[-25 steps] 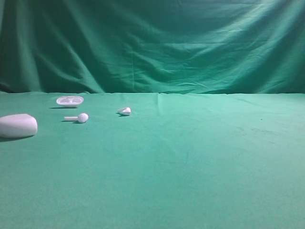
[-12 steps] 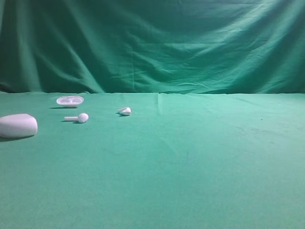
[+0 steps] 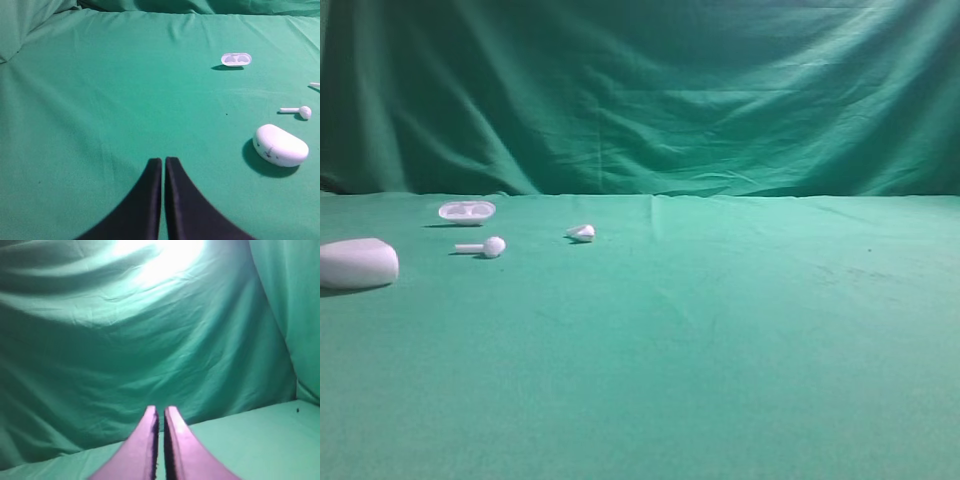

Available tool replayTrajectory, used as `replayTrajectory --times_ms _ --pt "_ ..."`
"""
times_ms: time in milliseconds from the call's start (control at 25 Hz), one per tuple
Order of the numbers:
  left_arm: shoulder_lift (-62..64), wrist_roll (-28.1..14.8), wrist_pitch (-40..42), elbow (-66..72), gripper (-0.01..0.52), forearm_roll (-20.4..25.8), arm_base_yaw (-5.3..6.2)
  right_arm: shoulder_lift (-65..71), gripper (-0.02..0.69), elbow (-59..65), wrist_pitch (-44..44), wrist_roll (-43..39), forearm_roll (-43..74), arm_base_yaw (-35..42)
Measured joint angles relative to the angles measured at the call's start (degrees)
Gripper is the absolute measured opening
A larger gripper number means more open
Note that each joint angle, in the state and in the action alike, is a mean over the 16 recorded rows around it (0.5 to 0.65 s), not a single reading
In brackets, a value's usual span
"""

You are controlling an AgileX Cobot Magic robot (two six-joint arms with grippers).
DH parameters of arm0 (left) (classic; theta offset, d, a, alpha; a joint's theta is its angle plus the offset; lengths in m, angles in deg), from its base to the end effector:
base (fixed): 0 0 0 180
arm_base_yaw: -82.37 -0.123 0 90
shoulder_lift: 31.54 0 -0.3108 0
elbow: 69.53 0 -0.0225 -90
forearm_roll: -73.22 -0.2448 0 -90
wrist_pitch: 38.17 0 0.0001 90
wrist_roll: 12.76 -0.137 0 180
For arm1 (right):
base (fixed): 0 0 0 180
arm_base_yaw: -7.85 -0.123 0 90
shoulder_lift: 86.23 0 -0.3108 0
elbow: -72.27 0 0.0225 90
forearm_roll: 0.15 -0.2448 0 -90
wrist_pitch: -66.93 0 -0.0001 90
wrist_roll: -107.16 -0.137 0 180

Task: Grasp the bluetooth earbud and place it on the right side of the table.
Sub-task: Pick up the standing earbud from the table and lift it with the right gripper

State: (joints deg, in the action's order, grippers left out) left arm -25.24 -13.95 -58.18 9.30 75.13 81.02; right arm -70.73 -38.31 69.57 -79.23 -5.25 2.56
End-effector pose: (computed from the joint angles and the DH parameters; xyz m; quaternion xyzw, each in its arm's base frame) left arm 0.0653 0.0000 0.1645 -0.0101 0.7940 -0.0006 0.6079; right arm 0.0788 0.0079 0.2559 0.0359 0.6909 0.1067 0.7141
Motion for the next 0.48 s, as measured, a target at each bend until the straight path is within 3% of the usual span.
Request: replayTrajectory --times_ms 240,480 --pt "0.0 0.0 0.0 0.0 0.000 0.0 0.00 14.9 0.000 -10.2 10.5 0.4 -1.8 -0.1" --pt "0.0 0.0 0.0 0.0 0.000 0.0 0.00 33.6 0.000 -21.1 20.1 6.6 -3.6 -3.0"
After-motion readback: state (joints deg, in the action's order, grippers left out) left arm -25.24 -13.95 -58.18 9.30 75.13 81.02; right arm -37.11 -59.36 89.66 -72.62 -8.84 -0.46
